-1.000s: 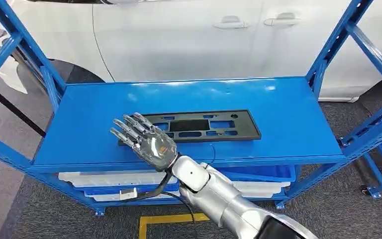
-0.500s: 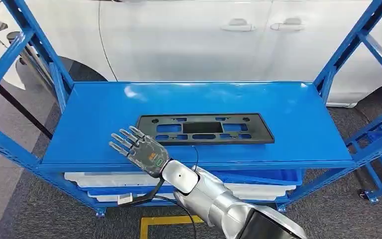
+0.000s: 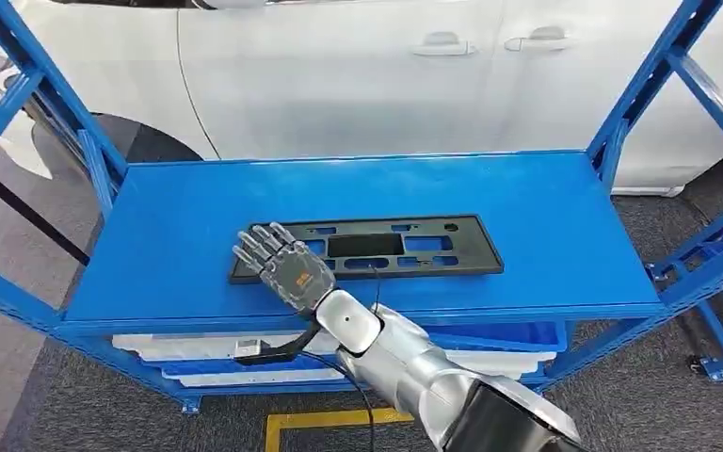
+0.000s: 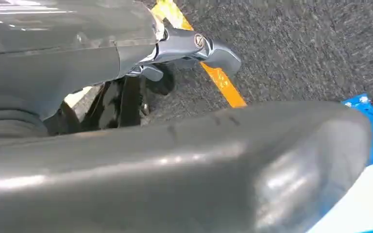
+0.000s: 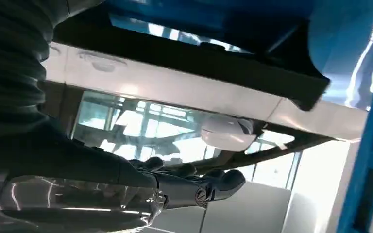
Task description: Take the parts from the cabinet and place them on the table.
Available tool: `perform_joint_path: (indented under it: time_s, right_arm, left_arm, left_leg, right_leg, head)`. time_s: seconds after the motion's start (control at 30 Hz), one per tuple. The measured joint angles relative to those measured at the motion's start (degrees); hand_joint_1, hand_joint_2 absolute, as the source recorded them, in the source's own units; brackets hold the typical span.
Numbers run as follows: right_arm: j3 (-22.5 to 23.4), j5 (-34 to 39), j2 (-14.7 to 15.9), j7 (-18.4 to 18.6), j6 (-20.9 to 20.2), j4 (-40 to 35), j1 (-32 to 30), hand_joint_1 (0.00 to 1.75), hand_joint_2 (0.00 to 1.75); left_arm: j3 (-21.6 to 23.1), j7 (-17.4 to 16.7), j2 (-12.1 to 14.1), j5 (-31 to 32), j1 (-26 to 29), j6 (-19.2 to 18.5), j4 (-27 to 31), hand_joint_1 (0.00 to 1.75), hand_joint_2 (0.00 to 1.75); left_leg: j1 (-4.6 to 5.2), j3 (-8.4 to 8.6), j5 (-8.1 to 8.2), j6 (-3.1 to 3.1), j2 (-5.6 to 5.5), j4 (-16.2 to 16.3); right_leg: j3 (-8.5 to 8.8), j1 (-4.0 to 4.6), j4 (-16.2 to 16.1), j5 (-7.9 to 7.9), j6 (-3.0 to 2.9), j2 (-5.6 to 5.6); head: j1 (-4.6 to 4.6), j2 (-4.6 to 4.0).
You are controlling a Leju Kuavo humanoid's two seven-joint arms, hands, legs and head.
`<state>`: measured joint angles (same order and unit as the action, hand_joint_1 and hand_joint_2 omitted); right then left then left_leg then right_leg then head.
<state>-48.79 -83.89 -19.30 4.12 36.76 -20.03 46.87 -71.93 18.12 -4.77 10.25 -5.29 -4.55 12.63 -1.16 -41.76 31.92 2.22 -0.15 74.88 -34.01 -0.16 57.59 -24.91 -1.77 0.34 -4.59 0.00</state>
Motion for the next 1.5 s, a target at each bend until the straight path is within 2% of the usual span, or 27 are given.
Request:
perform_joint_path:
  time_s: [0.1,0.13,0.23,0.3,0.37,0.43,0.47,0.5,0.53,0.57,0.6,0.63,0.67,0.77,0.8,0.83,0.93,0.97,1.0,1.07,1.13,1.17,1.2,1.3,1.37,1.43,1.5]
  right_arm:
    - [0.44,-0.81,0.02,1.56,-0.24,0.82,0.99,0.0,1.75]
    - [0.55,-1.14,0.07,2.24,-0.48,1.04,1.54,0.0,1.75]
    - [0.99,-1.66,0.31,2.96,-0.83,1.58,2.19,0.0,1.75]
    - [1.18,-1.68,0.37,3.03,-0.83,1.78,2.29,0.0,1.75]
    - [1.18,-1.68,0.44,3.03,-0.83,1.93,2.64,0.0,1.75]
    - [1.21,-1.71,0.57,3.07,-0.94,2.22,2.56,0.0,1.75]
    - [1.21,-1.99,0.72,3.6,-1.34,2.35,2.49,0.0,1.75]
    - [1.21,-2.65,0.92,4.69,-2.12,2.61,2.49,0.0,1.75]
    - [1.21,-3.11,1.14,5.63,-2.84,2.76,2.55,0.24,1.75]
    - [1.23,-3.76,1.44,6.71,-3.8,2.91,2.67,1.68,1.75]
    - [1.25,-4.2,1.84,7.71,-4.79,3.07,2.89,1.75,1.75]
    - [1.25,-4.63,2.47,9.01,-6.22,3.18,3.17,1.75,1.75]
    - [1.29,-4.88,3.26,10.24,-8.1,3.35,3.55,1.75,1.75]
    - [1.97,-5.12,6.49,12.64,-14.08,4.03,4.51,1.75,1.75]
    - [2.47,-5.2,7.66,12.95,-15.29,4.18,4.9,1.75,1.75]
    - [2.78,-5.29,8.4,13.28,-16.13,4.38,5.39,1.75,1.75]
    - [3.13,-5.55,9.9,13.43,-17.57,4.84,6.23,1.75,1.75]
    - [3.2,-5.55,10.17,13.52,-17.77,4.99,6.13,1.75,1.75]
    - [3.22,-5.55,10.47,13.52,-17.86,5.1,6.07,1.75,1.75]
    - [3.5,-5.51,10.69,13.71,-18.12,5.19,6.11,1.75,1.75]
    - [4.05,-5.44,10.93,14.02,-18.27,5.36,6.17,1.75,1.75]
    - [4.07,-5.36,11.08,14.02,-18.29,5.43,6.25,1.75,1.75]
    - [4.16,-5.27,11.3,14.0,-18.27,5.43,6.4,1.75,1.75]
    - [4.53,-5.21,11.48,13.98,-18.16,5.45,6.36,1.75,1.75]
    - [4.81,-5.2,11.89,13.82,-17.9,5.45,6.35,1.75,1.75]
    - [5.16,-5.2,12.04,13.65,-17.55,5.47,6.27,1.75,1.75]
    - [5.6,-5.07,12.31,13.3,-17.2,5.49,5.86,1.75,1.75]
  left_arm:
    - [-0.02,0.11,0.35,-0.15,-0.1,-0.09,0.0,0.0,0.0]
    - [-0.02,0.18,0.35,-0.15,-0.15,-0.11,0.0,0.0,0.0]
    - [0.0,0.31,0.37,-0.13,-0.12,-0.2,0.0,0.0,0.0]
    - [-0.02,0.33,0.33,-0.24,-0.09,-0.2,0.0,0.0,0.0]
    - [-0.02,0.33,0.4,-0.22,-0.16,-0.22,0.0,0.0,0.0]
    - [-0.02,0.33,0.46,-0.22,-0.19,-0.22,0.0,0.0,0.0]
    - [-0.02,0.33,0.48,-0.22,-0.15,-0.22,0.0,0.0,0.0]
    - [-0.02,0.39,0.5,-0.22,-0.12,-0.22,0.0,0.0,0.0]
    - [-0.02,0.46,0.5,-0.22,-0.12,-0.22,0.0,0.0,0.0]
    - [-0.02,0.53,0.5,-0.22,-0.1,-0.22,0.0,0.0,0.0]
    - [-0.02,0.59,0.5,-0.22,-0.1,-0.22,0.0,0.0,0.0]
    - [-0.02,0.68,0.42,-0.22,-0.1,-0.24,-0.02,0.0,0.0]
    - [-0.02,0.68,0.37,-0.22,-0.13,-0.24,-0.02,0.0,0.0]
    - [-0.13,0.68,0.53,-0.22,-0.02,-0.26,-0.02,0.0,0.0]
    - [-0.17,0.72,0.7,-0.22,0.03,-0.33,0.0,0.0,0.0]
    - [-0.22,0.9,0.94,-0.22,0.17,-0.55,0.0,0.0,0.0]
    - [-0.26,1.18,0.99,-0.22,0.26,-1.33,0.0,0.0,0.0]
    - [-0.26,1.22,0.99,-0.15,0.25,-1.46,0.0,0.0,0.0]
    - [-0.26,1.36,1.01,-0.13,0.26,-1.64,0.0,0.0,0.0]
    - [-0.28,1.53,1.12,-0.15,0.25,-1.9,0.0,0.0,0.0]
    - [-0.28,1.71,1.25,-0.15,0.19,-2.05,0.0,0.0,0.0]
    - [-0.28,1.7,1.25,-0.15,0.08,-2.12,-0.02,0.0,0.0]
    - [-0.28,1.82,1.25,-0.15,0.06,-2.16,-0.02,0.0,0.0]
    - [-0.28,2.45,1.27,-0.07,0.06,-2.73,-0.02,0.0,0.0]
    - [-0.28,3.6,1.27,-0.07,0.0,-3.52,0.0,0.0,0.0]
    - [-0.28,5.34,1.31,-0.07,-0.02,-4.13,-0.02,0.0,0.0]
    - [-0.26,7.57,1.31,-0.07,0.04,-4.66,-0.02,0.0,0.0]
  left_leg:
    - [-0.18,6.1,-7.77,-0.11,0.06,-13.38]
    - [-0.04,7.34,-6.93,-0.5,0.1,-15.49]
    - [0.45,7.26,-7.01,-1.73,-0.1,-16.05]
    - [-0.09,7.51,-7.38,-2.54,-0.01,-16.63]
    - [-0.01,7.5,-7.35,-3.15,0.05,-16.67]
    - [0.11,7.49,-7.26,-3.31,0.09,-16.65]
    - [0.14,7.5,-7.23,-3.36,0.09,-16.62]
    - [0.16,7.56,-7.22,-3.36,0.04,-16.62]
    - [0.2,7.65,-7.2,-3.36,-0.04,-16.61]
    - [0.27,7.78,-7.14,-3.32,-0.11,-16.62]
    - [0.39,7.94,-7.09,-3.25,-0.17,-16.62]
    - [0.39,7.95,-7.04,-3.2,-0.18,-16.66]
    - [0.87,7.76,-6.88,-2.88,-0.24,-16.38]
    - [0.62,7.88,-7.09,-2.18,-0.23,-16.87]
    - [0.99,7.7,-6.81,-1.88,-0.19,-16.68]
    - [0.77,7.41,-6.02,-1.64,-0.08,-15.54]
    - [0.24,1.97,0.51,-1.02,-0.11,-3.16]
    - [0.15,0.1,1.69,-0.76,-0.09,0.69]
    - [-0.03,-0.58,1.5,-0.56,-0.09,1.82]
    - [-0.41,2.03,-2.39,-0.22,-0.06,-3.66]
    - [-0.8,7.47,-7.33,-0.02,0.13,-14.43]
    - [-0.61,8.17,-5.83,-0.24,0.11,-15.72]
    - [-0.35,8.1,-6.35,-1.1,-0.17,-16.08]
    - [-0.16,8.06,-6.42,-2.12,-0.15,-16.01]
    - [-0.42,8.24,-6.81,-2.84,-0.07,-16.53]
    - [-0.27,8.07,-6.83,-3.28,0.01,-16.52]
    - [-0.11,8.05,-6.78,-3.36,0.01,-16.49]
  right_leg:
    - [0.4,-0.15,0.58,-0.63,0.56,0.27]
    - [0.3,0.02,0.75,-0.84,0.89,0.28]
    - [0.08,0.13,0.75,-0.73,1.72,0.33]
    - [0.02,0.16,1.09,-1.29,2.4,0.35]
    - [-2.54,0.0,6.62,-4.63,2.75,0.15]
    - [-7.32,-0.08,16.23,-8.48,2.96,0.06]
    - [-8.95,-0.09,19.14,-8.93,2.98,0.03]
    - [-9.25,-0.09,19.11,-7.85,2.92,0.02]
    - [-8.18,-0.07,16.52,-5.83,2.73,0.02]
    - [-5.98,-0.04,11.69,-3.07,2.37,0.02]
    - [-3.3,0.1,6.05,-0.44,1.87,0.02]
    - [-1.39,0.42,1.76,0.55,1.26,-0.02]
    - [-0.96,0.46,0.69,0.17,1.43,-0.11]
    - [-1.06,0.6,0.72,0.28,1.37,-0.15]
    - [-0.62,-0.23,-0.1,0.74,0.99,-0.29]
    - [-0.39,-0.18,-0.44,0.86,0.87,-0.44]
    - [-0.31,-0.2,-0.44,0.78,0.32,-0.36]
    - [-0.31,-0.2,-0.42,0.77,0.33,-0.33]
    - [-0.3,-0.23,-0.4,0.74,0.37,-0.28]
    - [-0.14,-0.42,-0.2,0.55,0.67,-0.13]
    - [0.05,-0.65,0.49,0.0,1.44,-0.07]
    - [-0.16,-0.48,0.67,-0.16,1.81,-0.06]
    - [-0.39,-0.2,1.06,-0.23,2.1,0.04]
    - [-0.2,-0.39,0.59,0.03,3.03,0.08]
    - [-0.92,-0.67,2.45,-1.6,3.58,-0.07]
    - [-5.31,-0.68,11.52,-6.35,3.89,-0.09]
    - [-9.23,-0.67,19.26,-8.57,3.96,-0.09]
  head:
    - [0.0,0.0]
    - [0.0,0.0]
    - [0.0,0.0]
    - [0.0,0.0]
    - [0.0,0.0]
    - [0.0,0.0]
    - [0.0,0.0]
    - [0.0,0.0]
    - [0.0,0.0]
    - [0.0,0.0]
    - [0.0,0.0]
    - [0.0,0.0]
    - [0.0,0.0]
    - [0.0,0.0]
    - [0.0,0.0]
    - [0.0,0.0]
    - [-0.02,0.0]
    - [-0.02,0.0]
    - [-0.02,0.0]
    - [-0.02,0.0]
    - [-0.02,0.0]
    - [-0.02,0.0]
    - [0.02,0.0]
    - [0.02,0.0]
    - [0.02,0.0]
    - [0.02,0.0]
    - [0.02,0.0]
